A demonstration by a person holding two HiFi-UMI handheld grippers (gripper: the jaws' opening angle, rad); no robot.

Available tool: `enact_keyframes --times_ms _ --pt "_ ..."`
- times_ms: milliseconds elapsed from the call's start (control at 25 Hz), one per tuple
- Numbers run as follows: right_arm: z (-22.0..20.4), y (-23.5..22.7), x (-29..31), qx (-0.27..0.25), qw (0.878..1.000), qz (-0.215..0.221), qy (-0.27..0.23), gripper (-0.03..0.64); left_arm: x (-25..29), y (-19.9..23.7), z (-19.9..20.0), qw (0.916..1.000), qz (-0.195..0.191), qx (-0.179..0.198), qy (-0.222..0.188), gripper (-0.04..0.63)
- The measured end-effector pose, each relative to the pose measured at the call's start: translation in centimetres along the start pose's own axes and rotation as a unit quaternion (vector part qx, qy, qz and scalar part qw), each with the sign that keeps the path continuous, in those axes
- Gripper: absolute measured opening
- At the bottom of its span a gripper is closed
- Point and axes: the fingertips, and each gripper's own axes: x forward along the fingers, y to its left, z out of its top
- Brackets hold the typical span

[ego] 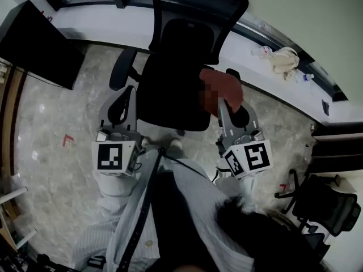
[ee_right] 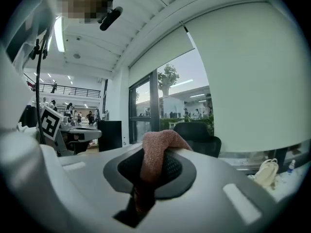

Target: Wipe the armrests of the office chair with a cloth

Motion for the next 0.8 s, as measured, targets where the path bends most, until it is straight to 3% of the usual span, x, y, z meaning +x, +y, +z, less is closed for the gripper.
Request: enact_keyframes --times_ms 160,320,800 --pt "0.3 3.2 3.6 0.001 1.0 0.018 0.008 0.032 -1.4 5.9 0.0 0.9994 0.033 -0.003 0.002 0.003" --pt "-0.5 7.6 8.6 0.0 1.0 0.015 0.02 0.032 -1.5 12.5 -0.8 0.9995 0.031 -0.004 -0.001 0.003" --pt "-6.3 19.1 27.5 0.053 0.993 -0.089 0.061 0.032 3.4 33.9 -1.7 0.9941 -0.099 0.03 0.031 0.003"
